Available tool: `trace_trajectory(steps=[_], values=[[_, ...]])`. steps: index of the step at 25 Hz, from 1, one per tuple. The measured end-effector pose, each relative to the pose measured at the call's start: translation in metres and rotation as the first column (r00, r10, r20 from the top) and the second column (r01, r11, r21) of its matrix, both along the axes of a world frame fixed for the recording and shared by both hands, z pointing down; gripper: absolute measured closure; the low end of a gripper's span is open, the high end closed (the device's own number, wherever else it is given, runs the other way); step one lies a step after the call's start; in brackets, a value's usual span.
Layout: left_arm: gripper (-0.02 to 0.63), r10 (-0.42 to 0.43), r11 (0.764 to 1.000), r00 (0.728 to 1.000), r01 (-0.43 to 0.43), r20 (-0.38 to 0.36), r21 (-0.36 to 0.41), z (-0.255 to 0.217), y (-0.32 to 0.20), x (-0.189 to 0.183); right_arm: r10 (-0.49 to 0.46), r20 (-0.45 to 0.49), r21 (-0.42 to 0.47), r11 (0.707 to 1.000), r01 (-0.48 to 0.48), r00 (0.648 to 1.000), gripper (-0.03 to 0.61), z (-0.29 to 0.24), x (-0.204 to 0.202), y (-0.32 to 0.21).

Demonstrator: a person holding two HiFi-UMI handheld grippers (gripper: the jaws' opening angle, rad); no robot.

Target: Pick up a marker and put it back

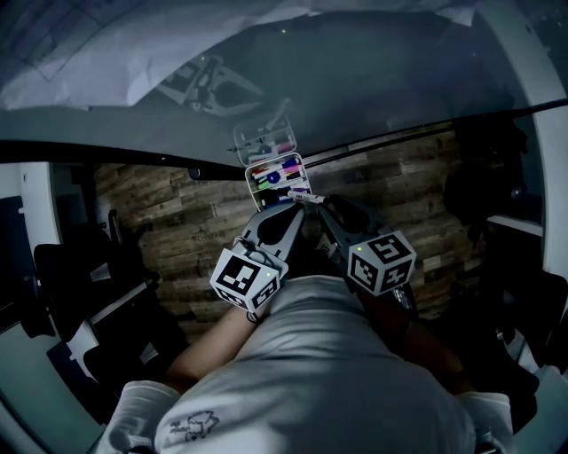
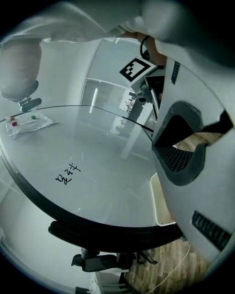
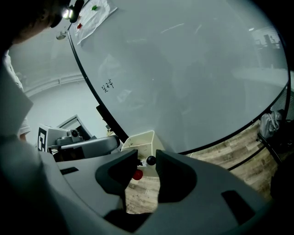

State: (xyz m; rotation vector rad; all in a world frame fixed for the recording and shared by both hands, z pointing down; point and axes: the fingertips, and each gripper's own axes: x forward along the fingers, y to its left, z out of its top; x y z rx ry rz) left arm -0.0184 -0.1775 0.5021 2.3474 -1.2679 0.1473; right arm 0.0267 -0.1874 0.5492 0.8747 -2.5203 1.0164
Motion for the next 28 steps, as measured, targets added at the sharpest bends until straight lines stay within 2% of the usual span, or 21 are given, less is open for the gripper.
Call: trace_trajectory(steps=[13, 21, 28], values=[[0.607, -0.007, 1.000, 1.000, 0.007, -0.003, -0.021, 0.009, -0.002, -0.008, 0.021, -0.052, -0.041, 0.999, -0.023, 0.998, 0.483, 0.018, -0.001, -0.003], [0.607, -0.008, 1.000, 1.000, 0.008, 0.000, -0.019, 0.009, -0.001, -0.010, 0.031, -0.050, -0.037, 0.999, -0.033, 0.998, 0.504, 0.014, 0.000, -0.004], [0.607, -0.010, 1.000, 1.000, 0.010, -0.004, -0.007, 0.005, 0.000, -0.009, 0.042, -0.043, 0.004, 0.999, -0.042, 0.998, 0.505, 0.002, 0.004, -0.006]])
